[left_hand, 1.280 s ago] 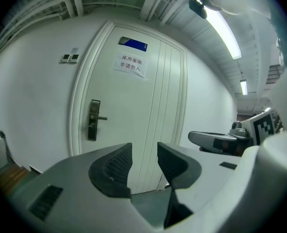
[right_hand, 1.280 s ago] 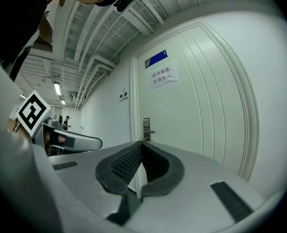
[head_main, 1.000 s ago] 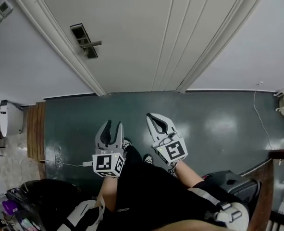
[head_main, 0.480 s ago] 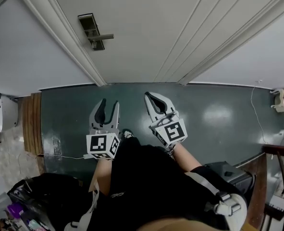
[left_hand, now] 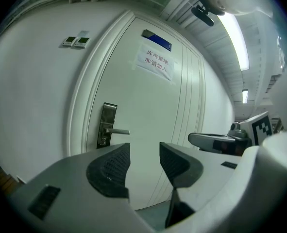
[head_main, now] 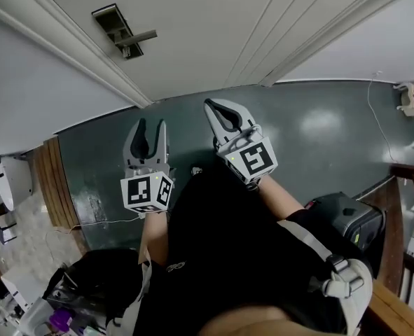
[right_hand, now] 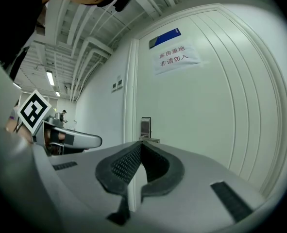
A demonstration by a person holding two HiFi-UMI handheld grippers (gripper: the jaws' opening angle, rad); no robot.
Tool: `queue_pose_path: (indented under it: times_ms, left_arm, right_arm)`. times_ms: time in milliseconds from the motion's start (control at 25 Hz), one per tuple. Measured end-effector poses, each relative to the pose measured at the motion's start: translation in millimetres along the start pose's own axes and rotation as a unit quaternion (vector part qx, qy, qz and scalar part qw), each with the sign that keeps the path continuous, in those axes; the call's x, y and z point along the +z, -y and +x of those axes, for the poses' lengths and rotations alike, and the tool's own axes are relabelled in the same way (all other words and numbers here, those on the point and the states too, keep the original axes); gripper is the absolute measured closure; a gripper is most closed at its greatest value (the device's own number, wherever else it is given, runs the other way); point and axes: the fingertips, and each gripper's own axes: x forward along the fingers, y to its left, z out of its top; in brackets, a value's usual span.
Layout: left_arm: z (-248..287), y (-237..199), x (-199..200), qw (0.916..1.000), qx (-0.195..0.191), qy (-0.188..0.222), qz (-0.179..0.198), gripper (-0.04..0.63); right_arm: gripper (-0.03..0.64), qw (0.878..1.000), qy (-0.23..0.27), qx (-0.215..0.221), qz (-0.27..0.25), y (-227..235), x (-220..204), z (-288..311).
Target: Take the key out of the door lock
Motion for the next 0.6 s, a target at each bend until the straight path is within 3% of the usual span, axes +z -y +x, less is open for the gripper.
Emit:
queue_pose_path:
  times_ms: [360, 600]
  left_arm:
    - [49, -20, -3, 0.9998, 0.015, 0.003, -0.014, 0.419]
    - [103, -38, 8, 0.9991, 0.039, 0.000, -0.016, 0.419]
  right_arm:
    - [0.609, 1.000, -0.008, 0.016, -0.001, 35, -6, 49]
    - [0.609, 0.997, 0.008, 0.068, -0.026, 65, 11, 103]
